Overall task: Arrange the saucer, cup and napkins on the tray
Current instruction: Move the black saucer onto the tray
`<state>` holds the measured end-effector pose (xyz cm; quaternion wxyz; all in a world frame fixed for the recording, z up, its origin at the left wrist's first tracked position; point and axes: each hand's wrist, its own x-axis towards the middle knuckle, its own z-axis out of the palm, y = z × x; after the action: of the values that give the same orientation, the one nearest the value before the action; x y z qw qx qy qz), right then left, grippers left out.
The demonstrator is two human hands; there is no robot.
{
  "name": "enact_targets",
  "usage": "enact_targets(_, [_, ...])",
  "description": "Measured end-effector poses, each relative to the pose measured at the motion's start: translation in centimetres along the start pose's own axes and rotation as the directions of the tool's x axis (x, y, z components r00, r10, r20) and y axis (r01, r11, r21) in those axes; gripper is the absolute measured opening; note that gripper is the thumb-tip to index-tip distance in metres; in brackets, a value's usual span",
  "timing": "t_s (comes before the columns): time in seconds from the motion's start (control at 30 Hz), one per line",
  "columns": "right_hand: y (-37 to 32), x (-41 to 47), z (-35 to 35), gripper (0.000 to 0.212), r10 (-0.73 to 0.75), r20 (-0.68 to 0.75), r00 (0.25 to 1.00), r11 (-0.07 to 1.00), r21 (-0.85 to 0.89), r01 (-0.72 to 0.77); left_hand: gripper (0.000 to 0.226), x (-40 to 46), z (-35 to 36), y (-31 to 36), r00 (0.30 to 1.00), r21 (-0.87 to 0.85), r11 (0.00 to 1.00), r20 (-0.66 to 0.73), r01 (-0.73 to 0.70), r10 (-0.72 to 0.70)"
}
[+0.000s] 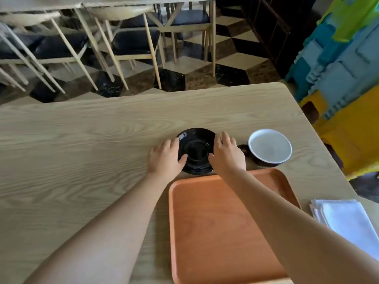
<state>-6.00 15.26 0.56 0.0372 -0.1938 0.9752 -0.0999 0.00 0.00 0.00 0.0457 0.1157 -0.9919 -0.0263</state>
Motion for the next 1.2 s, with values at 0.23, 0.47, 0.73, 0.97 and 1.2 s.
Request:
enact_targets(0.23, [-0.2, 0.0, 1.2, 0.055, 0.097, 0.117, 0.988, 0.995, 0.023, -0.100, 0.050, -0.1, 0.5, -0.2, 0.992, -0.178, 0.979, 0.096, 0.103, -0.087])
enact_targets(0.47, [-0.1, 0.2, 1.0, 0.026, 0.179, 0.035, 0.983, 0.926, 0.333, -0.180, 0.046, -0.3, 0.8, -0.1, 0.982, -0.594, 0.782, 0.104, 0.189, -0.158])
enact_targets(0.73, [1.4, -3.1, -1.2, 0.025, 0.254, -0.007, 0.967, 0.718, 0.671, -0.184, 0.043, -2.7, -2.7, -1.7, 0.878, -0.865, 0.241, 0.357, 0.440, -0.320])
enact_targets(0.97, [2.8, -8.8, -1.4, 0.038, 0.276, 0.237, 0.932, 0.253, 0.917, -0.308, 0.032, -7.5, -3.2, -2.8, 0.824, -0.831, 0.082, 0.525, 0.550, -0.215])
enact_targets(1.2, [3.0, -11.9, 0.0, 0.039, 0.254, 0.300, 0.919, 0.266, 0.892, -0.365, 0.034, -11.1, -2.0, -2.5, 0.815, -0.786, 0.225, 0.528, 0.576, -0.238])
